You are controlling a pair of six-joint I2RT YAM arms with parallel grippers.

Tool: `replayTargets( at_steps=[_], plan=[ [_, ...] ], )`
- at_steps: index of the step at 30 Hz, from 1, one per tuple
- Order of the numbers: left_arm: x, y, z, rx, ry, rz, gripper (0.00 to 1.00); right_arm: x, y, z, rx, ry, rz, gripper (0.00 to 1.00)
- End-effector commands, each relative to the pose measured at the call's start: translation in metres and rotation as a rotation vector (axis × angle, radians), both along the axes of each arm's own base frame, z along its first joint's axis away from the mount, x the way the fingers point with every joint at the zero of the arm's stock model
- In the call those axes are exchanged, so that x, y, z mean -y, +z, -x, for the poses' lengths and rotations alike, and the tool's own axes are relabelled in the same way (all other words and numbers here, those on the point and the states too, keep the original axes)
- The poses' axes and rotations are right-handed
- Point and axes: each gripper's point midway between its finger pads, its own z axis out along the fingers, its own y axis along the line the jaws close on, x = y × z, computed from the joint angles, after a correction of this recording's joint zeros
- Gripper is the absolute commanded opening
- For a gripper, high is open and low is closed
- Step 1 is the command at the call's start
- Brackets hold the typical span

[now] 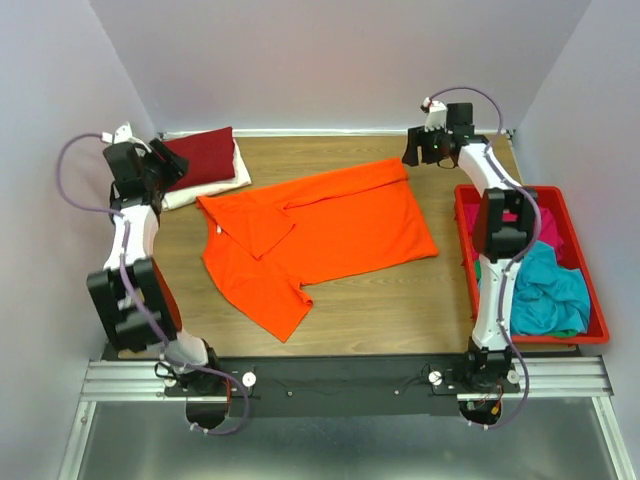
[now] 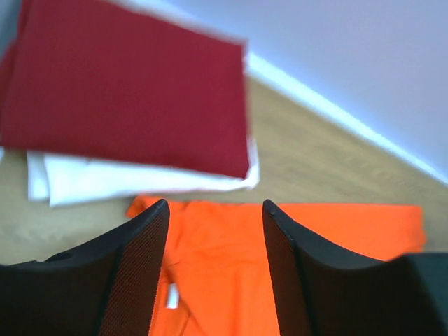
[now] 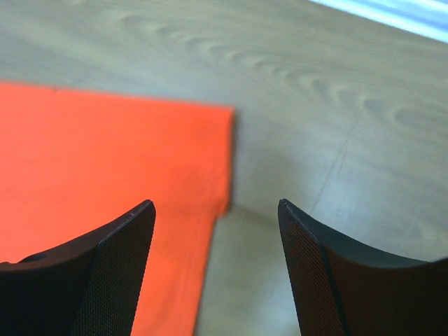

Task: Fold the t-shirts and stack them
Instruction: Fold the tshirt

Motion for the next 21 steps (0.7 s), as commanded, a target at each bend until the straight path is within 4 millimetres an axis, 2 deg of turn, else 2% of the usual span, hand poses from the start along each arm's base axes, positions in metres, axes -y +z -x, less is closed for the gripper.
replayTargets(
  at_steps=[1,2,3,4,5,6,7,8,9,10,11,13,14,15,17,18,19,20,21],
  plan=[
    [0.037,0.076,0.019,0.156,-0.1,-0.202,0.68,-0.024,0.069,0.06,0.084,0.206,-0.044,0.78],
    [0.052,0.082,0.025,0.15,-0.169,-0.266,0.68,-0.04,0.103,0.086,0.137,0.311,-0.103,0.78],
    [0.091,0.089,0.029,0.166,-0.266,-0.309,0.68,-0.049,0.113,0.106,0.166,0.392,-0.111,0.78],
    [0.107,0.102,0.038,0.183,-0.302,-0.347,0.69,-0.055,0.112,0.128,0.163,0.453,-0.135,0.78],
    [0.125,0.1,0.048,0.159,-0.367,-0.393,0.69,-0.068,0.121,0.172,0.164,0.554,-0.198,0.78],
    [0.137,0.101,0.055,0.149,-0.396,-0.398,0.69,-0.072,0.118,0.193,0.197,0.632,-0.179,0.78],
    [0.171,0.107,0.072,0.162,-0.471,-0.399,0.69,-0.082,0.117,0.217,0.194,0.688,-0.183,0.79],
    [0.183,0.108,0.083,0.161,-0.506,-0.395,0.7,-0.084,0.12,0.233,0.222,0.719,-0.171,0.79],
    [0.195,0.093,0.099,0.103,-0.54,-0.372,0.69,-0.084,0.116,0.262,0.223,0.739,-0.157,0.79],
    [0.207,0.089,0.112,0.081,-0.565,-0.356,0.69,-0.085,0.117,0.274,0.248,0.759,-0.135,0.81],
    [0.228,0.083,0.134,0.062,-0.614,-0.348,0.68,-0.084,0.114,0.285,0.244,0.757,-0.131,0.81],
    [0.249,0.058,0.171,-0.07,-0.675,-0.294,0.65,-0.076,0.107,0.302,0.228,0.721,-0.103,0.82],
    [0.272,0.047,0.199,-0.116,-0.75,-0.284,0.65,-0.074,0.103,0.307,0.216,0.707,-0.096,0.82],
    [0.273,0.027,0.222,-0.222,-0.767,-0.281,0.61,-0.07,0.099,0.308,0.208,0.685,-0.073,0.82],
    [0.287,0.011,0.261,-0.325,-0.807,-0.223,0.58,-0.065,0.085,0.317,0.17,0.661,-0.064,0.82],
    [0.293,-0.012,0.293,-0.417,-0.863,-0.238,0.55,-0.062,0.08,0.317,0.152,0.642,-0.051,0.82],
    [0.294,-0.023,0.311,-0.468,-0.888,-0.233,0.52,-0.061,0.078,0.317,0.138,0.63,-0.049,0.82],
    [0.293,-0.042,0.342,-0.563,-0.919,-0.233,0.49,-0.057,0.077,0.315,0.132,0.612,-0.034,0.82],
    [0.29,-0.051,0.357,-0.608,-0.926,-0.249,0.48,-0.057,0.077,0.315,0.13,0.609,-0.034,0.82]
  ],
)
